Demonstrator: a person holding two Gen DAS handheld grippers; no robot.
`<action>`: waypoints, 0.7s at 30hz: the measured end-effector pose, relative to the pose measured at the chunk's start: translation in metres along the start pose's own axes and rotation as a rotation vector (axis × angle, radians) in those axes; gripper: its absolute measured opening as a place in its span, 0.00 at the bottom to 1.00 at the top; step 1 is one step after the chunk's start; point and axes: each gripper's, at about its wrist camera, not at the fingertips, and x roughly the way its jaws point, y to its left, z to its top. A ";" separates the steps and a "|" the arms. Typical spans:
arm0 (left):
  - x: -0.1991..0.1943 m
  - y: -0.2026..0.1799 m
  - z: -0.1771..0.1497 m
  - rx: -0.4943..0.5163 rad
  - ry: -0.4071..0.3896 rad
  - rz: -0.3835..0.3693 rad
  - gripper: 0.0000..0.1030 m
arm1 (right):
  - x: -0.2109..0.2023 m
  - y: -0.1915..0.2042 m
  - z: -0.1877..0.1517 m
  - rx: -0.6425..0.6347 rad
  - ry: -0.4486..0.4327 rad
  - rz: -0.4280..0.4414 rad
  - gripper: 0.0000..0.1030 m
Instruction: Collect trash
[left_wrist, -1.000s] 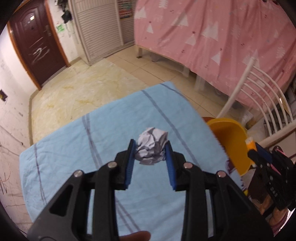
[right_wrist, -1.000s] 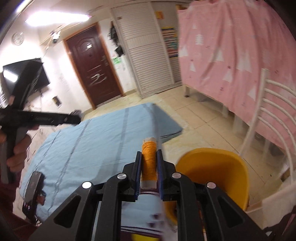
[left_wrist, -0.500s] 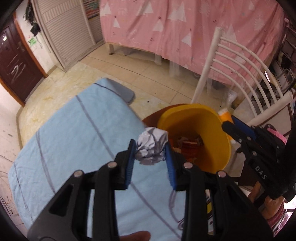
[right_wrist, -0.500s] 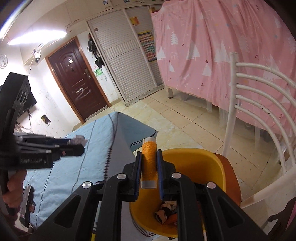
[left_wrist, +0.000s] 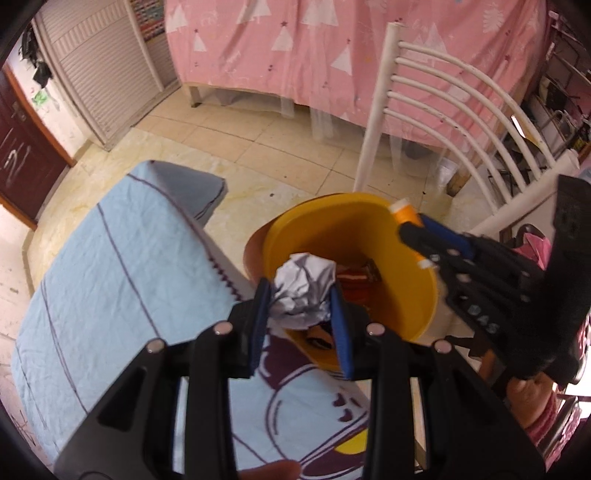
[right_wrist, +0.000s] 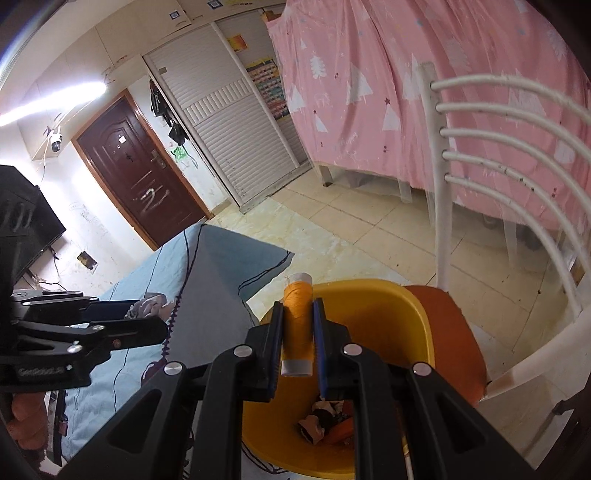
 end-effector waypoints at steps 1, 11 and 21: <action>0.000 -0.003 0.000 0.008 0.001 -0.005 0.36 | 0.002 -0.001 0.001 0.004 0.002 -0.004 0.09; -0.013 0.001 -0.003 0.002 -0.034 -0.001 0.62 | 0.010 -0.001 0.001 0.019 0.024 -0.027 0.11; -0.056 0.046 -0.032 -0.018 -0.168 0.088 0.82 | 0.005 0.033 0.006 -0.034 -0.001 0.007 0.78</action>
